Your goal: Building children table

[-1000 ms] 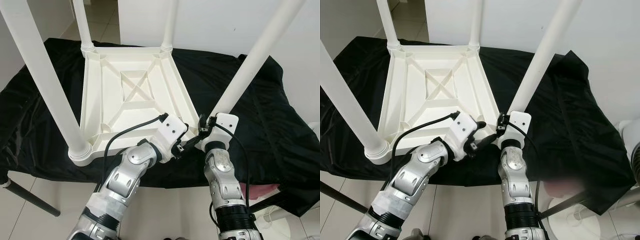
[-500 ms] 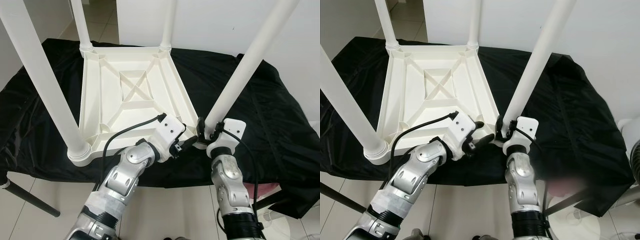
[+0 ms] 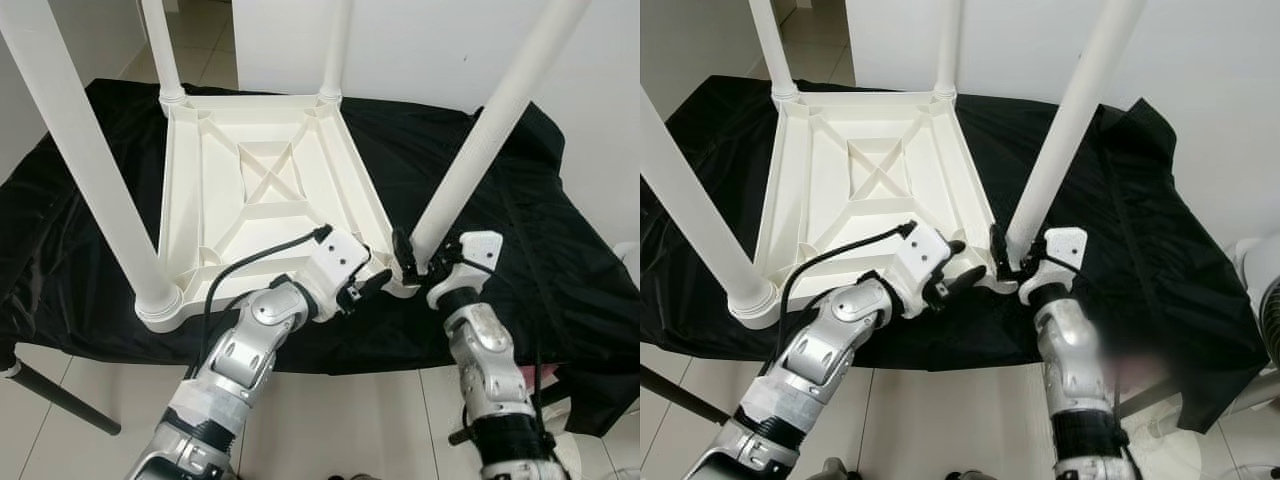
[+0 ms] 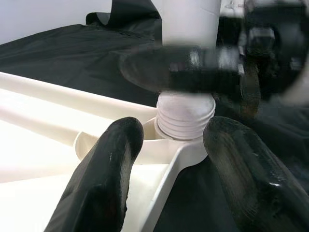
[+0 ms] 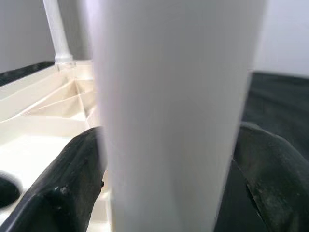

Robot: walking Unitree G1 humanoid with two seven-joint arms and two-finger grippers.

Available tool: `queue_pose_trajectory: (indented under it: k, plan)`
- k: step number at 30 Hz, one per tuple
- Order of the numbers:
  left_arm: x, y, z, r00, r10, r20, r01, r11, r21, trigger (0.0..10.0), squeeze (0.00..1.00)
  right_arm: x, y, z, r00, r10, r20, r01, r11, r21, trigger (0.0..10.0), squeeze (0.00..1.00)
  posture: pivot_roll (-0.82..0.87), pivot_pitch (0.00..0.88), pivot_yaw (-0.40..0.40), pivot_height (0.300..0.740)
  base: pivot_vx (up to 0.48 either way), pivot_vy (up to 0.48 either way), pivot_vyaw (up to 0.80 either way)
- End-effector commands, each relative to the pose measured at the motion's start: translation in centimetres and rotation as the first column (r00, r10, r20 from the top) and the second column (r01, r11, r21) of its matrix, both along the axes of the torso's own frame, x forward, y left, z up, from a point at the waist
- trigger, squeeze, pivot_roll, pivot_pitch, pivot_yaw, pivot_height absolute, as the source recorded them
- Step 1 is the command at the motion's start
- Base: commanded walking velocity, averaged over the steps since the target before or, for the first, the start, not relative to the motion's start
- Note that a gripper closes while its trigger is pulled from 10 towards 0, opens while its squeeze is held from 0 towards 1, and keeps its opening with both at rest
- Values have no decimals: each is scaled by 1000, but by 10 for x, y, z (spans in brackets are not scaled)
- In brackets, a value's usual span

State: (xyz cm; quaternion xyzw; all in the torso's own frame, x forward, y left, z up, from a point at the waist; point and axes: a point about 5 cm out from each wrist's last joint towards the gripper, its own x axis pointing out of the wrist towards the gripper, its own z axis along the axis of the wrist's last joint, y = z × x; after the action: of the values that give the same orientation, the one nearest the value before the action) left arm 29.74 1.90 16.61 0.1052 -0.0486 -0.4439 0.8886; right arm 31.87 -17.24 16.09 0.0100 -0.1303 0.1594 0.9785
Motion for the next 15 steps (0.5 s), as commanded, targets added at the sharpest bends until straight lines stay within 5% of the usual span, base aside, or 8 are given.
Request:
queue_pose_trajectory:
  k: [1,15]
  plan:
    - [1,-6,4,1000,-6,22,6,1000,-6,10000,0,3,3,-5,997,79,-18,-80,996,-30,10000,0,-14,48,-52,740,0,0,0]
    - [-4,-12,2,999,-35,29,35,999,9,10000,0,15,-3,-13,988,136,-66,-144,981,-132,10000,0,-4,57,-49,740,0,0,0]
